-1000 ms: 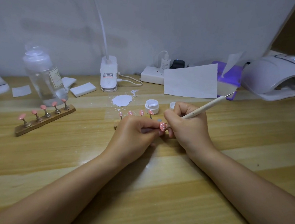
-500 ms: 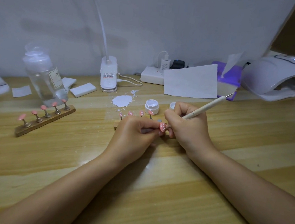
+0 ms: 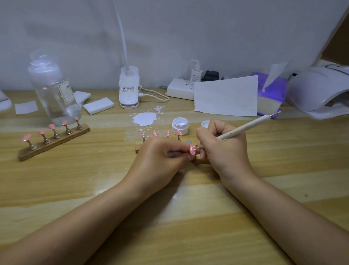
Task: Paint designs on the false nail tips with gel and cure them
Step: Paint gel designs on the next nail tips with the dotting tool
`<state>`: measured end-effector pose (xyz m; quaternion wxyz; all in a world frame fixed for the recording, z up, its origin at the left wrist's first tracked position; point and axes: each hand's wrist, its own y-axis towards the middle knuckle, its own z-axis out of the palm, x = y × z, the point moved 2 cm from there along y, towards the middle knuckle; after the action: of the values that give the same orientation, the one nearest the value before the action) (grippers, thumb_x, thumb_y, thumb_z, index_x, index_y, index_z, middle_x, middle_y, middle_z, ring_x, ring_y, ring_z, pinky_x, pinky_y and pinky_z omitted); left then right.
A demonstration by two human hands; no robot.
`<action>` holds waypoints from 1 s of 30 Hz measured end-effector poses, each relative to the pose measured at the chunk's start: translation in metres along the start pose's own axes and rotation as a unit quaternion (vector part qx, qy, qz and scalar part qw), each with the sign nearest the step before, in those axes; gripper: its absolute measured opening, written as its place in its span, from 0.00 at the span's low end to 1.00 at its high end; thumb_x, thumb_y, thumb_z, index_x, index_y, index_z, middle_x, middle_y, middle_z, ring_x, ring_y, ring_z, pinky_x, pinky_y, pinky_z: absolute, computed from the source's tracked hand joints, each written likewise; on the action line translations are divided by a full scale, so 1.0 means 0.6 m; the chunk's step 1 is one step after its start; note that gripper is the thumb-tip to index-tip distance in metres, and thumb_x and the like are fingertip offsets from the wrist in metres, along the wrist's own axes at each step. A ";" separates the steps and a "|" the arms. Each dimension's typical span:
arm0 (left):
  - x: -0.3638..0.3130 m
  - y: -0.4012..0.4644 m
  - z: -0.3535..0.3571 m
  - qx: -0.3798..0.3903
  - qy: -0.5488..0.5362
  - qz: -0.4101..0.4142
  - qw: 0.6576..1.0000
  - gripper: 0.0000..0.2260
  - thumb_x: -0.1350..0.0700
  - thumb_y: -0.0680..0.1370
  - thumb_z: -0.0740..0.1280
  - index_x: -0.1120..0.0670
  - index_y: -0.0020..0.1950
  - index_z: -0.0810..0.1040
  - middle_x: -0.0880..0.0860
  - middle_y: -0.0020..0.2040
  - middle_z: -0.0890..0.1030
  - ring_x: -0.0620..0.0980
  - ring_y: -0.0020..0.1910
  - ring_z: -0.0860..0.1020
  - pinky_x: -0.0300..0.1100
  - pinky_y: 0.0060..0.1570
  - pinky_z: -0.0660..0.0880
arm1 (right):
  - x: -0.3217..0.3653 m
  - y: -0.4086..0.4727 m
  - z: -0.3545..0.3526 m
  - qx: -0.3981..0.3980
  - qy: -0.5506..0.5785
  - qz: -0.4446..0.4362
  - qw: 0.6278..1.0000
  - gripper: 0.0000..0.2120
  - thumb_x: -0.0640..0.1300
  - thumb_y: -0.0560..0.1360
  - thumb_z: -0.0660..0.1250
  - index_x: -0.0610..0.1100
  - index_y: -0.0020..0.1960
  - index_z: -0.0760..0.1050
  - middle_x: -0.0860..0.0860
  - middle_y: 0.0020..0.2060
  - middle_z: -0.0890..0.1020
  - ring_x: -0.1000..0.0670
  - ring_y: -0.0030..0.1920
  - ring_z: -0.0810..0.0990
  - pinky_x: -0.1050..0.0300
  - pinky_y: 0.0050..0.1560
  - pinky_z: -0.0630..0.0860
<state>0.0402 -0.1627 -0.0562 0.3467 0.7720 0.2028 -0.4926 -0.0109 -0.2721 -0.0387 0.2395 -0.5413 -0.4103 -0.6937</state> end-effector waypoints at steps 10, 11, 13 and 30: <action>-0.002 0.000 0.000 0.003 -0.005 -0.006 1.000 0.15 0.67 0.73 0.67 0.46 0.39 0.81 0.38 0.34 0.82 0.34 0.40 0.80 0.30 0.32 0.75 | 0.000 0.000 0.001 0.005 0.007 0.002 1.000 0.19 0.28 0.69 0.62 0.41 0.26 0.59 0.52 0.13 0.67 0.57 0.16 0.70 0.69 0.20 0.65; -0.002 0.000 0.000 0.004 -0.006 -0.005 1.000 0.15 0.67 0.73 0.67 0.45 0.39 0.81 0.38 0.34 0.82 0.34 0.41 0.80 0.30 0.32 0.75 | -0.001 0.001 0.000 0.003 0.005 0.001 1.000 0.19 0.29 0.69 0.62 0.41 0.25 0.59 0.52 0.13 0.67 0.57 0.16 0.70 0.69 0.20 0.65; -0.002 0.000 0.001 0.004 -0.004 -0.005 1.000 0.15 0.67 0.73 0.68 0.45 0.39 0.81 0.37 0.35 0.82 0.33 0.41 0.80 0.30 0.32 0.76 | -0.002 0.002 -0.001 -0.009 -0.004 -0.003 1.000 0.18 0.29 0.69 0.62 0.41 0.25 0.60 0.52 0.13 0.67 0.57 0.15 0.69 0.69 0.21 0.65; -0.004 -0.001 0.001 -0.005 0.015 -0.013 1.000 0.16 0.65 0.73 0.68 0.41 0.41 0.80 0.36 0.34 0.81 0.33 0.40 0.79 0.30 0.32 0.76 | -0.005 0.003 -0.004 -0.018 -0.012 0.000 1.000 0.18 0.30 0.69 0.63 0.41 0.25 0.60 0.52 0.13 0.68 0.57 0.16 0.70 0.69 0.21 0.66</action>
<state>0.0384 -0.1626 -0.0541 0.3411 0.7746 0.2209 -0.4846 -0.0097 -0.2753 -0.0411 0.2245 -0.5535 -0.4006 -0.6948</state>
